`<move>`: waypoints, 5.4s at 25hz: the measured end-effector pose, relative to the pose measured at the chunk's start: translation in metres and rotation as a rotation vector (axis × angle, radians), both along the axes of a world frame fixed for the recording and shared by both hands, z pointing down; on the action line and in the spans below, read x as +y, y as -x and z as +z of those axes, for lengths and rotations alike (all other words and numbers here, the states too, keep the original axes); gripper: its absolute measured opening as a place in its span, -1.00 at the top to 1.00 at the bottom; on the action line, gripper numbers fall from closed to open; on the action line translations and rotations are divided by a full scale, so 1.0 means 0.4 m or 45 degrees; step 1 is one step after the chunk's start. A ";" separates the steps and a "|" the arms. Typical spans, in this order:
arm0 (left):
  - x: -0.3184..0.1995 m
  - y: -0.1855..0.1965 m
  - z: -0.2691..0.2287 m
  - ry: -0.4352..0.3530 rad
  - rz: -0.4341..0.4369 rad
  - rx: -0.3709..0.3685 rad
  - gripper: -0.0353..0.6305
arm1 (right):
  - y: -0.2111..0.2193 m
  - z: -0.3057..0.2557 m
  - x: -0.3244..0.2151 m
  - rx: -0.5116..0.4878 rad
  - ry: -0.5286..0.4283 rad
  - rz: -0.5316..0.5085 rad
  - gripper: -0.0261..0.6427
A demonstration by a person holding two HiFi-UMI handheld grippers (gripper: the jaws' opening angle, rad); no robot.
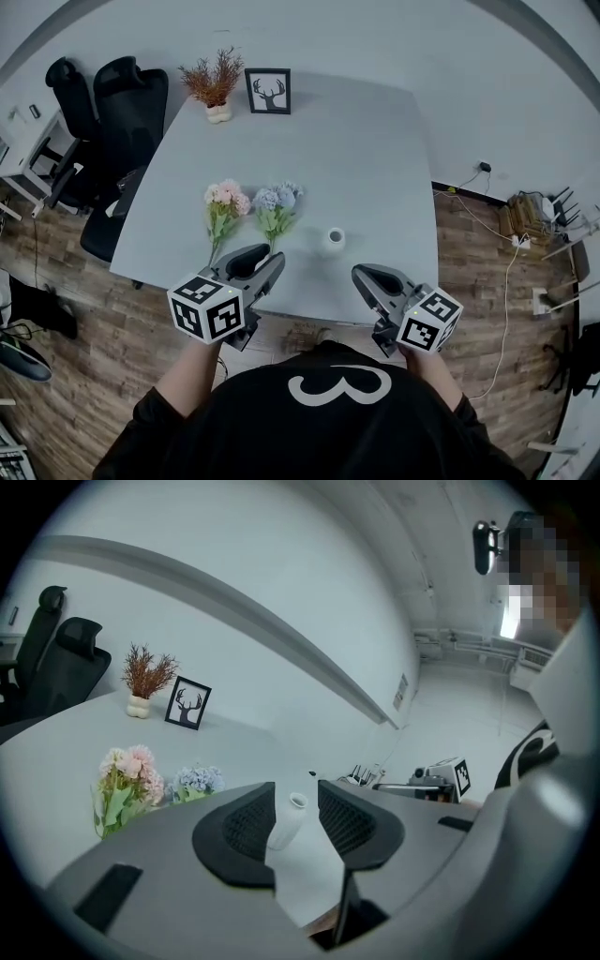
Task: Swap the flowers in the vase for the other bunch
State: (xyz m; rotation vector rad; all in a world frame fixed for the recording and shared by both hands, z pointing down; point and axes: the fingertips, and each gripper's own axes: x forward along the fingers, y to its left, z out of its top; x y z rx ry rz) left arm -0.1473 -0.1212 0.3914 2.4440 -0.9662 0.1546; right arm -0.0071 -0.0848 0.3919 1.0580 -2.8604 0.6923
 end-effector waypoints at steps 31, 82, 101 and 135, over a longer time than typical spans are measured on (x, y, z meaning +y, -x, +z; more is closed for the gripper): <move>-0.417 0.021 0.350 0.377 -0.390 -0.504 -0.19 | -0.242 0.060 -0.189 -0.020 0.128 0.045 0.89; -0.451 0.038 0.317 0.207 -0.518 -0.550 0.68 | -0.279 0.119 -0.186 -0.086 0.264 0.104 0.89; -0.346 -0.112 -0.210 -0.353 -0.396 -0.058 0.69 | -0.213 0.078 -0.118 -0.105 0.192 0.070 0.89; -0.366 -0.353 -0.330 -0.815 -0.287 0.133 0.70 | -0.385 0.130 -0.099 -0.127 0.258 0.255 0.89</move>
